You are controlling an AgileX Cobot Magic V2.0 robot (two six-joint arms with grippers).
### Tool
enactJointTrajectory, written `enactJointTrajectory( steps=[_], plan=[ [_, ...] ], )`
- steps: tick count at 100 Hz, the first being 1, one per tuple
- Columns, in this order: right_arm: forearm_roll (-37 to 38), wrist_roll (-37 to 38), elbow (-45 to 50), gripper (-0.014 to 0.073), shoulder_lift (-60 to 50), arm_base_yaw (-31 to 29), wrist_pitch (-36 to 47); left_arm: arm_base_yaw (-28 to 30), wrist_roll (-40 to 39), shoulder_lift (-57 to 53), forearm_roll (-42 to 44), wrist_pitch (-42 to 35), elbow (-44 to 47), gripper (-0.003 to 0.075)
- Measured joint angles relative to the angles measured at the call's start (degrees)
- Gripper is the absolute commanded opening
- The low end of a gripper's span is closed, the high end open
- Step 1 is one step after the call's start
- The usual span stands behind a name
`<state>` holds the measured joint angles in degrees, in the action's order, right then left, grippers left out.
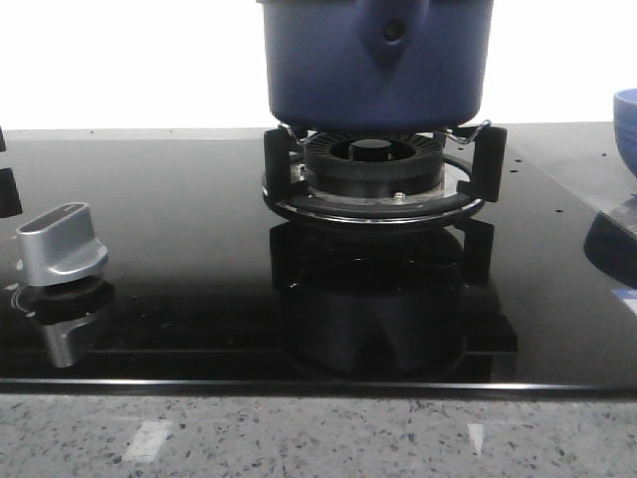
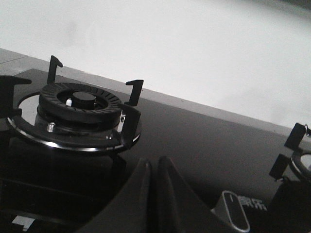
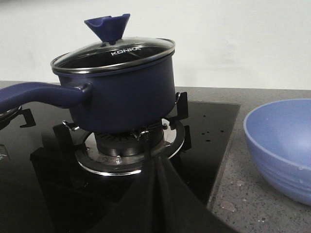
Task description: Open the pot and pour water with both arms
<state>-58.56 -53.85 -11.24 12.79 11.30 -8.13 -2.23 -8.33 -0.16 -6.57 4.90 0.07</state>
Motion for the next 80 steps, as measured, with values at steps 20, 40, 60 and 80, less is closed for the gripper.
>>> enactJointTrajectory(
  steps=[20, 40, 60, 80],
  plan=[
    [-0.03, 0.00, 0.00, -0.0067, 0.00, 0.00, 0.00, -1.00, -0.18, 0.00, 1.06, 1.04, 0.00, -0.0020],
    [-0.13, 0.00, 0.00, -0.0066, 0.00, 0.00, 0.00, -2.47, -0.27, 0.00, 1.06, 3.93, 0.00, -0.0020],
    [-0.13, 0.00, 0.00, -0.0067, 0.00, 0.00, 0.00, -2.56, -0.27, 0.00, 1.06, 4.18, 0.00, -0.0020],
    [-0.13, 0.00, 0.00, -0.0067, 0.00, 0.00, 0.00, -2.56, -0.27, 0.00, 1.06, 4.18, 0.00, -0.0020]
  ],
)
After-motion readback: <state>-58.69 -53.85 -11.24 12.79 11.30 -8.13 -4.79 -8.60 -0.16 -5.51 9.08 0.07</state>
